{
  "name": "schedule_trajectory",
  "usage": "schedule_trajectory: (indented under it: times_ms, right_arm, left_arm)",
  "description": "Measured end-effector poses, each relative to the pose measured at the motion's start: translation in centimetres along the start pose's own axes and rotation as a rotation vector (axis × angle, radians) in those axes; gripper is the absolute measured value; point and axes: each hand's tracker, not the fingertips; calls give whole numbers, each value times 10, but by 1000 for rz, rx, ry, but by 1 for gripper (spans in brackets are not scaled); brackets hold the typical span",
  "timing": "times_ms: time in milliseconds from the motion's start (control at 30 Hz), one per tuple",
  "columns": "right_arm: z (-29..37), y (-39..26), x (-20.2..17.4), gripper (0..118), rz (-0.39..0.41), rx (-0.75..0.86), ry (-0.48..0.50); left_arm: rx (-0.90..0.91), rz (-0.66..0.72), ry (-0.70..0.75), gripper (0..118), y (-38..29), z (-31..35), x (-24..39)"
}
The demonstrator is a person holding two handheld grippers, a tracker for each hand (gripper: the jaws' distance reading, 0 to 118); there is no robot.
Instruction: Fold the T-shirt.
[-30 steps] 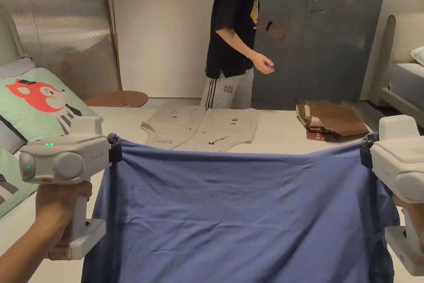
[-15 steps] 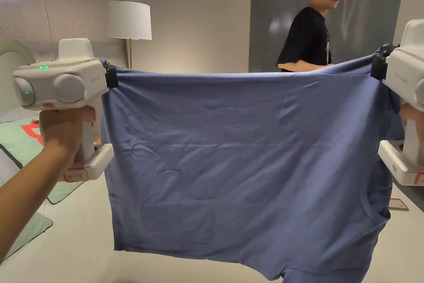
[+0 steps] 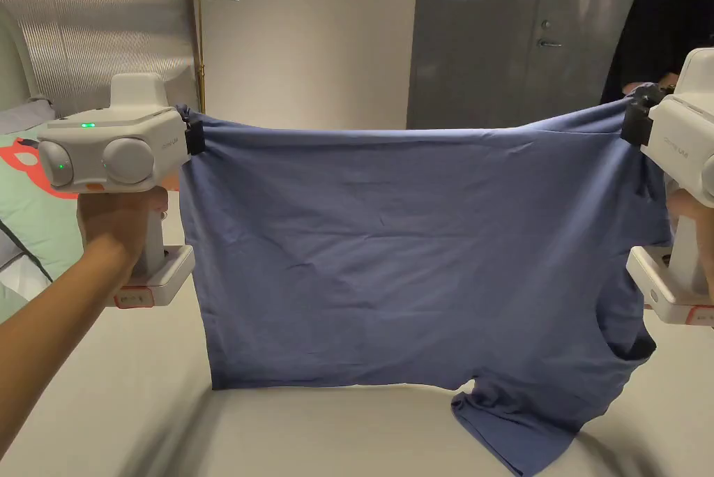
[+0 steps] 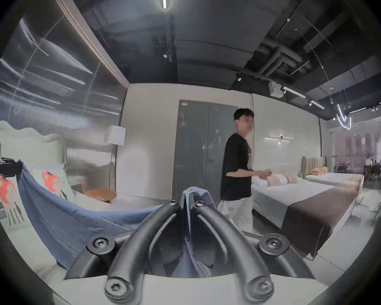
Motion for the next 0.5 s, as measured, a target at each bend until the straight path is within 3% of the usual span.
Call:
schedule_trajectory:
  times_ms: [300, 500]
  right_arm:
    - [21, -119, 7, 4, -44, -208, 35]
    - [96, -182, 13, 4, -108, -322, 52]
  left_arm:
    - [-206, -36, -6, 0, -127, 10, -7]
    - [-331, -42, -24, 0, -200, 73, -28]
